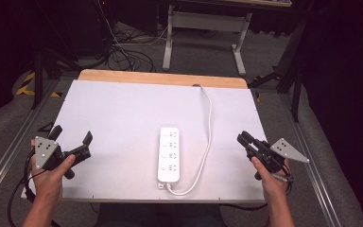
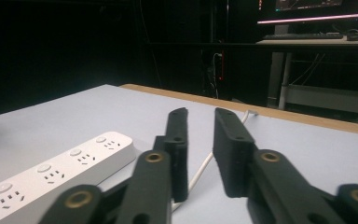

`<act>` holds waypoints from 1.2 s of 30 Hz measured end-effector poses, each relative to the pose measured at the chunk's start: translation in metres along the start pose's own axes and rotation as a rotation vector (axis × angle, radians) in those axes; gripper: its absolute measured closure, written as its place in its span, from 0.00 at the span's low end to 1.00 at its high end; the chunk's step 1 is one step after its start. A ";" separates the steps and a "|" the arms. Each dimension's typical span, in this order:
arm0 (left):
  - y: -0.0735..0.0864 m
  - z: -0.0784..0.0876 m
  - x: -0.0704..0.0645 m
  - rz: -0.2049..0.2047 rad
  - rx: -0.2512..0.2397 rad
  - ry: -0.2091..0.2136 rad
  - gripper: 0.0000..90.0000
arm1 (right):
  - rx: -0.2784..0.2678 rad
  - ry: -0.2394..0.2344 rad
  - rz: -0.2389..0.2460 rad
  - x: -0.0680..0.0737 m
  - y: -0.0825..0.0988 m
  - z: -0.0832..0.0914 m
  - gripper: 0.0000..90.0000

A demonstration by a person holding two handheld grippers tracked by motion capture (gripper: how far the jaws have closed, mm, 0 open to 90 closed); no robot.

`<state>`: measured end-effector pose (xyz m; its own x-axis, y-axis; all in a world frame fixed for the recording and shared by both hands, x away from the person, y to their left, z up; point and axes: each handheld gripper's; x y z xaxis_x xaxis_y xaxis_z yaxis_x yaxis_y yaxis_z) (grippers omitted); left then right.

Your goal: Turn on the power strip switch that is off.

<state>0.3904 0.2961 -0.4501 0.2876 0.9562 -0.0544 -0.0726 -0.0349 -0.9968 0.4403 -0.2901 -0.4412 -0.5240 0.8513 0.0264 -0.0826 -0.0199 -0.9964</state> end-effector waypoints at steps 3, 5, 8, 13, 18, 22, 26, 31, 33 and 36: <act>0.000 0.000 0.000 -0.001 0.001 0.002 0.03 | 0.006 0.002 0.013 0.001 -0.001 0.002 0.93; 0.000 0.000 0.000 -0.002 0.001 0.004 0.03 | 0.008 0.009 0.031 0.001 -0.002 0.003 0.96; 0.000 0.000 0.000 -0.002 0.001 0.004 0.03 | 0.000 0.010 0.047 0.001 -0.004 0.005 1.00; 0.000 0.000 0.000 -0.002 0.001 0.005 0.03 | 0.016 -0.010 0.053 0.001 -0.008 0.005 1.00; 0.000 0.000 0.000 -0.002 0.002 0.005 0.03 | 0.014 -0.024 0.054 0.002 -0.013 0.004 1.00; 0.000 0.000 0.000 -0.003 0.002 0.006 0.03 | 0.031 -0.045 0.059 0.005 -0.017 0.002 1.00; 0.001 0.000 0.000 -0.006 0.005 0.004 0.03 | 0.039 -0.063 0.073 0.008 -0.020 0.000 1.00; 0.001 0.000 0.000 -0.004 0.004 0.004 0.03 | 0.044 -0.086 0.083 0.011 -0.024 -0.002 1.00; 0.001 0.000 0.000 -0.004 0.004 0.005 0.03 | 0.051 -0.096 0.087 0.012 -0.023 -0.004 1.00; 0.001 0.000 0.000 -0.004 0.005 0.006 0.03 | 0.070 -0.110 0.097 0.015 -0.023 -0.008 1.00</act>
<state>0.3902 0.2961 -0.4507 0.2932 0.9547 -0.0503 -0.0761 -0.0291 -0.9967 0.4407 -0.2727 -0.4187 -0.6215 0.7814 -0.0568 -0.0841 -0.1387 -0.9868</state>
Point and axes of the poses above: each handheld gripper's, and its own axes: z roughly backward along the jaws, y roughly out of its underside, x roughly to its left, and after that the axes turned 7 degrees about y, right-handed
